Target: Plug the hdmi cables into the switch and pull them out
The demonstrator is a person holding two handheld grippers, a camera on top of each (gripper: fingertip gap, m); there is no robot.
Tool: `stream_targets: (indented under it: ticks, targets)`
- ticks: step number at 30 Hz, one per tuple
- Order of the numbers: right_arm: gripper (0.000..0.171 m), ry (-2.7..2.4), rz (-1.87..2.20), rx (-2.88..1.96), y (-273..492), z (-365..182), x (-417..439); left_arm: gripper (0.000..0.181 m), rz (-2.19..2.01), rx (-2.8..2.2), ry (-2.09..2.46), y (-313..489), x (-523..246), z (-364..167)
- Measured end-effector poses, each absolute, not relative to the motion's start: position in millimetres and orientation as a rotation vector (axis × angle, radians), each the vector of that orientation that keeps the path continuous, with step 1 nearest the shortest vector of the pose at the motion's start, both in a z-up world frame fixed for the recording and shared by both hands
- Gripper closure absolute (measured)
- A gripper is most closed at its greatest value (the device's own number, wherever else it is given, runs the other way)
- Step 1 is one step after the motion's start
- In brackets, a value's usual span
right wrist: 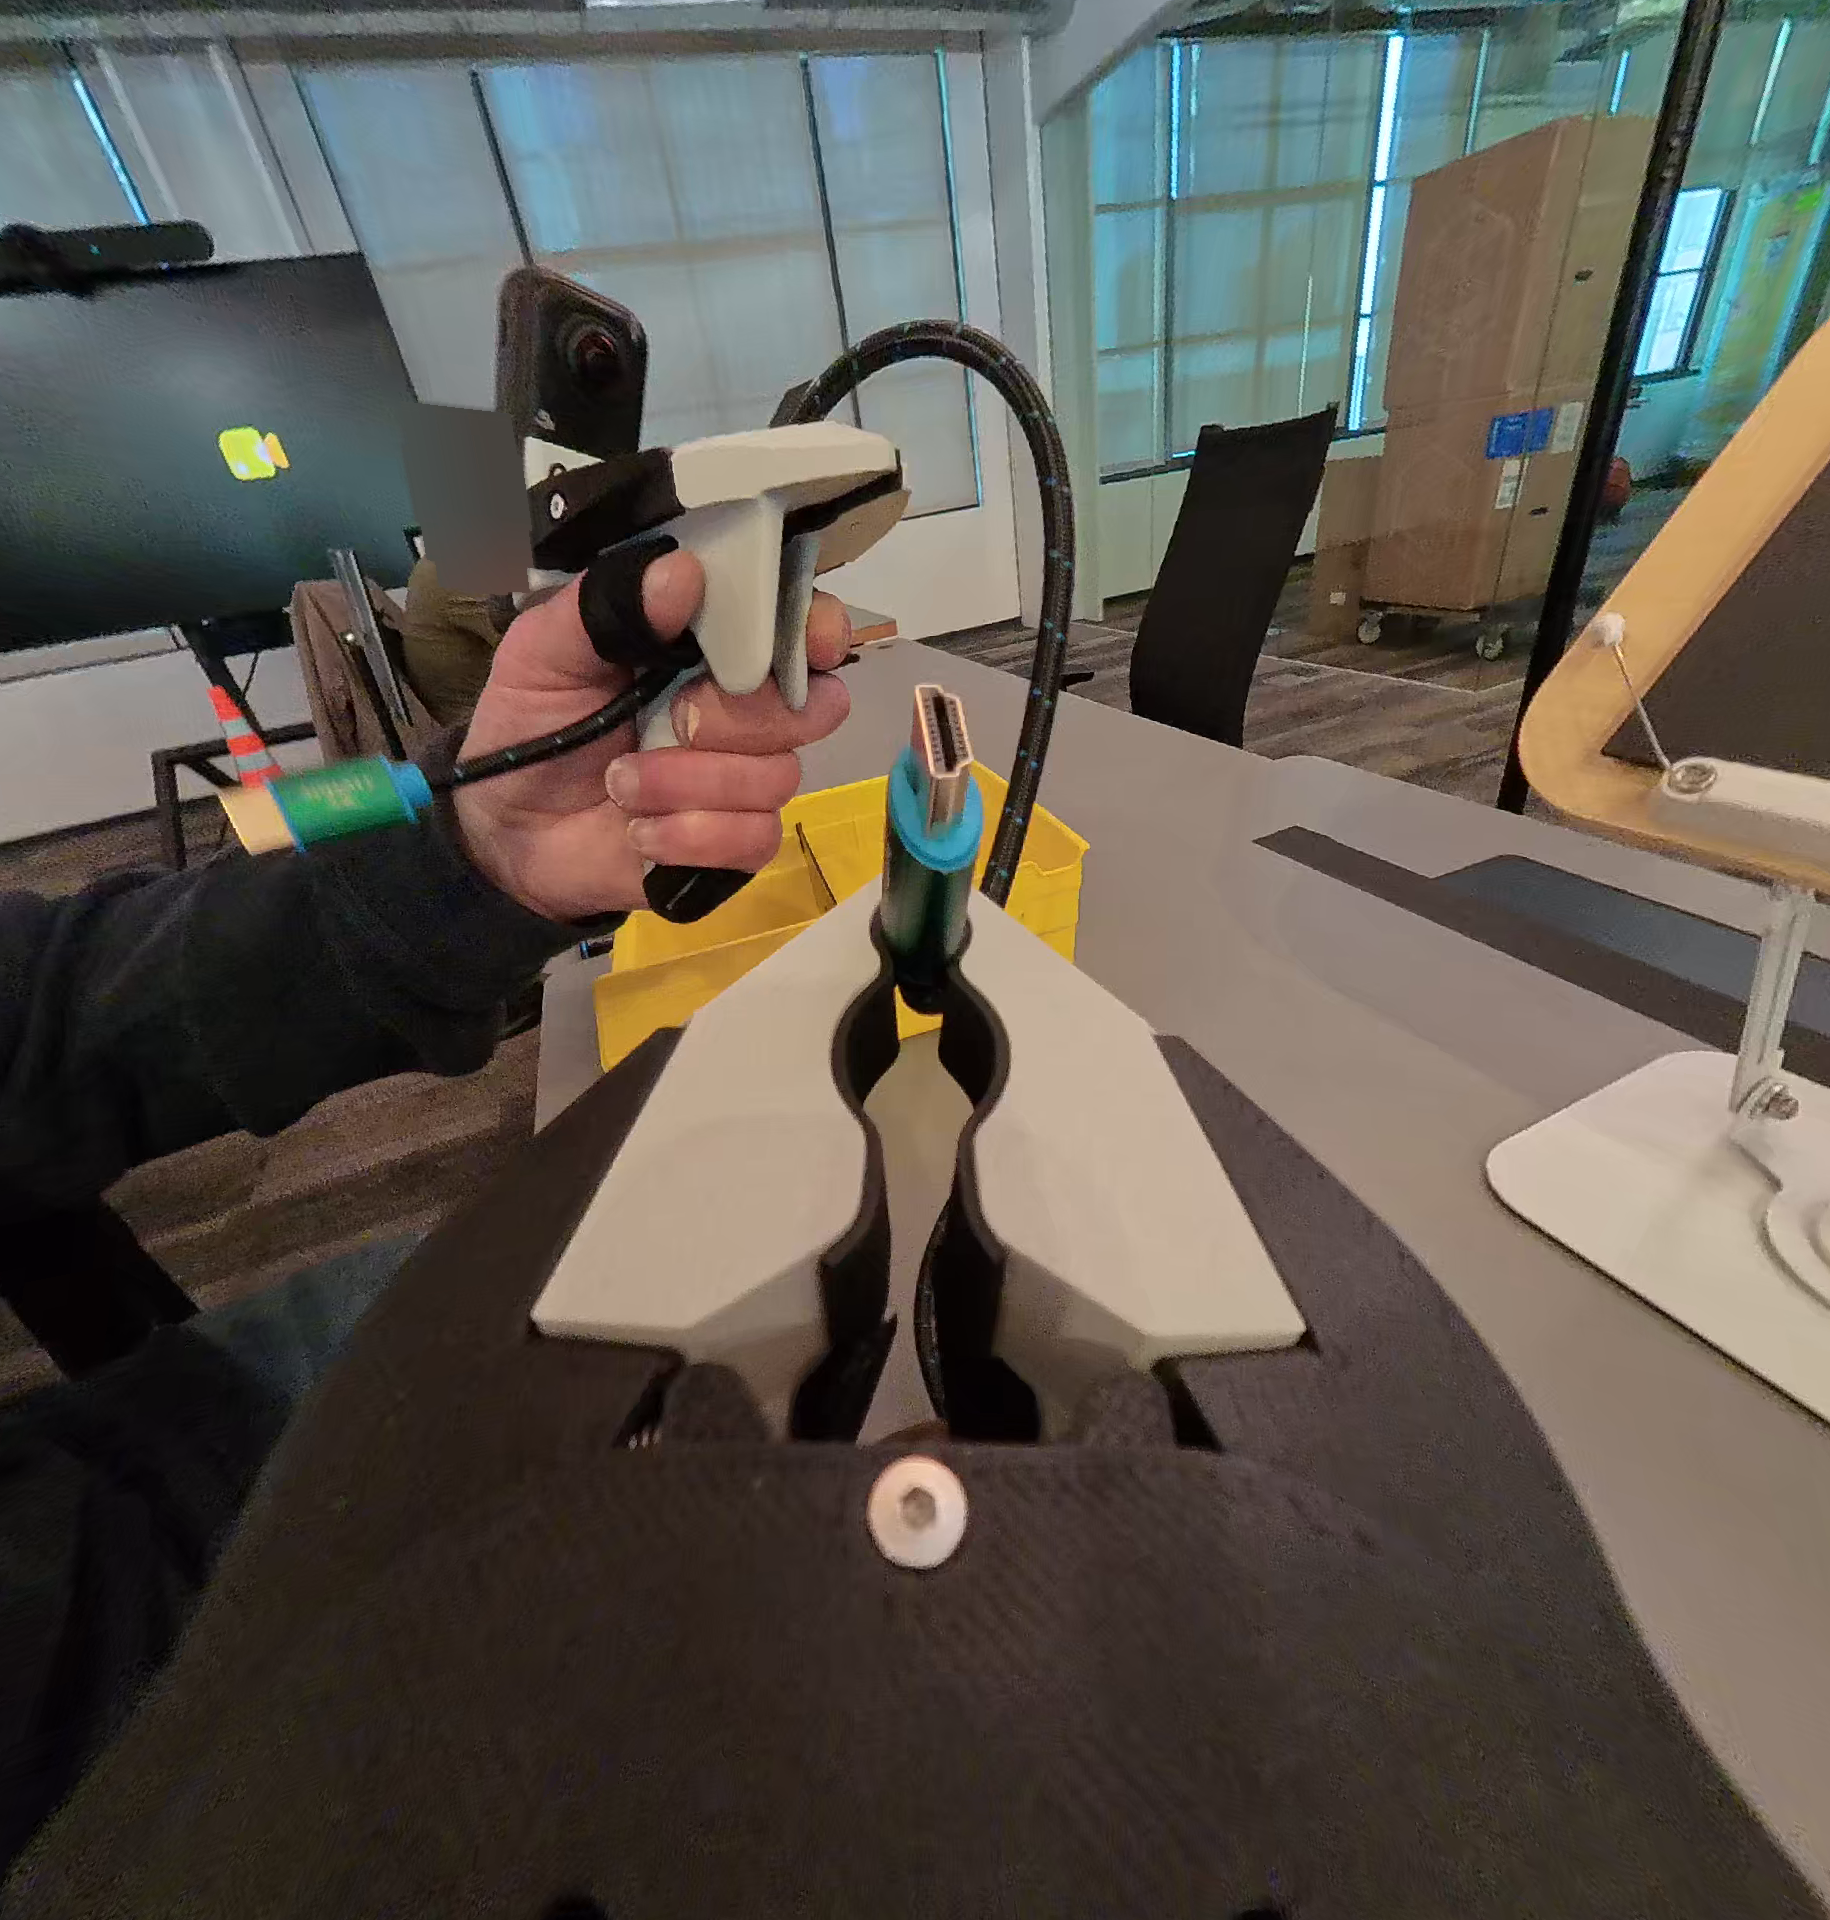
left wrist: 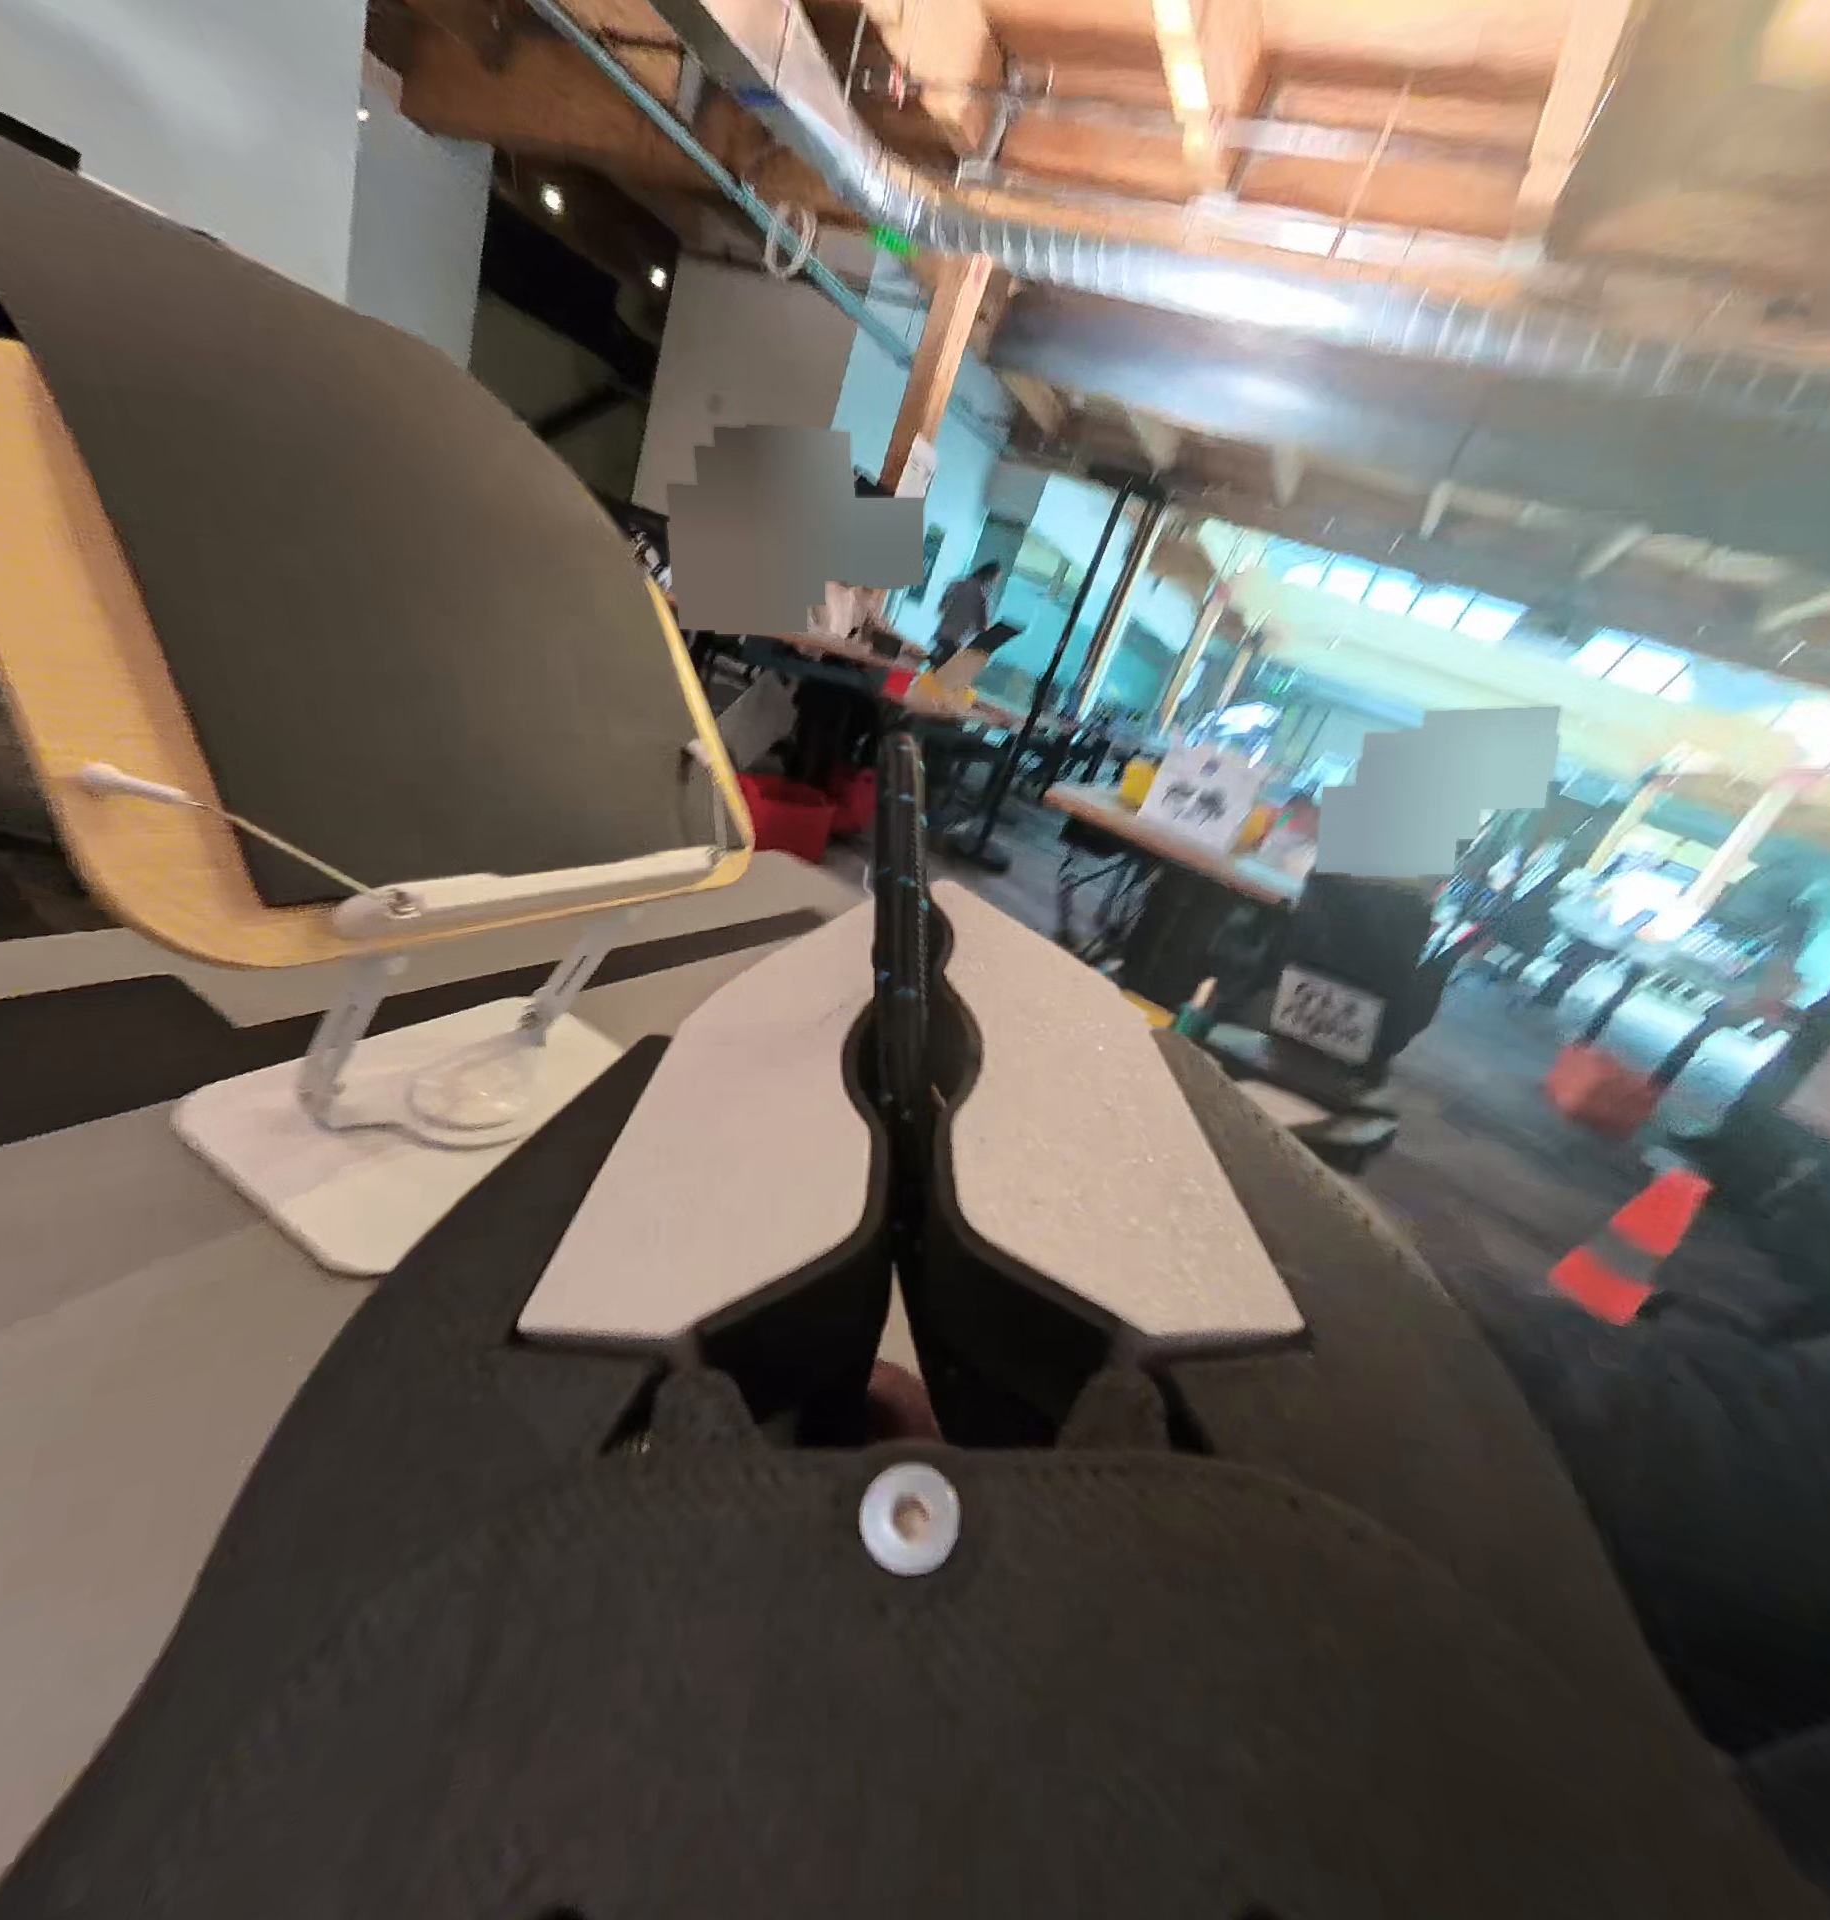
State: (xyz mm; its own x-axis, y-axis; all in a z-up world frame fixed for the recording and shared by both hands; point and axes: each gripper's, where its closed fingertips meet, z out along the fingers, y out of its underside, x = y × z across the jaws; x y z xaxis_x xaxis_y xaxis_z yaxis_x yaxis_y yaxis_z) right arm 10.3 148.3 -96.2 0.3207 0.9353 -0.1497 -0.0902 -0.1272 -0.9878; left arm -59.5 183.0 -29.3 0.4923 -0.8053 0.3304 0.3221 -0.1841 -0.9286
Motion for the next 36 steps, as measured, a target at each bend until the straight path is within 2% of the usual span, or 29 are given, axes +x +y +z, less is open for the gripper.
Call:
stream_targets:
  ticks: [4,14,21,25,36]
  targets:
    - [0.171,-0.834,1.086,-1.442,153.6,-103.8,10.0,0.181,-1.105,-1.458,0.473,187.1,-52.8,-48.0]
    - [0.171,-0.732,1.112,-1.546,178.1,-131.7,28.0,0.181,-0.818,-1.627,0.705,207.9,-59.2,-101.1]
    - [0.171,-0.633,1.153,-1.568,189.4,-133.7,37.7,0.165,-0.674,-1.739,0.758,228.5,-76.3,-142.6]
    - [0.171,-0.583,1.172,-1.581,190.5,-136.8,40.1,0.150,-0.500,-1.810,0.850,240.7,-94.2,-169.4]
    - [0.171,-0.479,1.141,-1.612,197.3,-138.8,54.5,0.148,-0.287,-1.766,0.980,234.0,-100.2,-147.8]
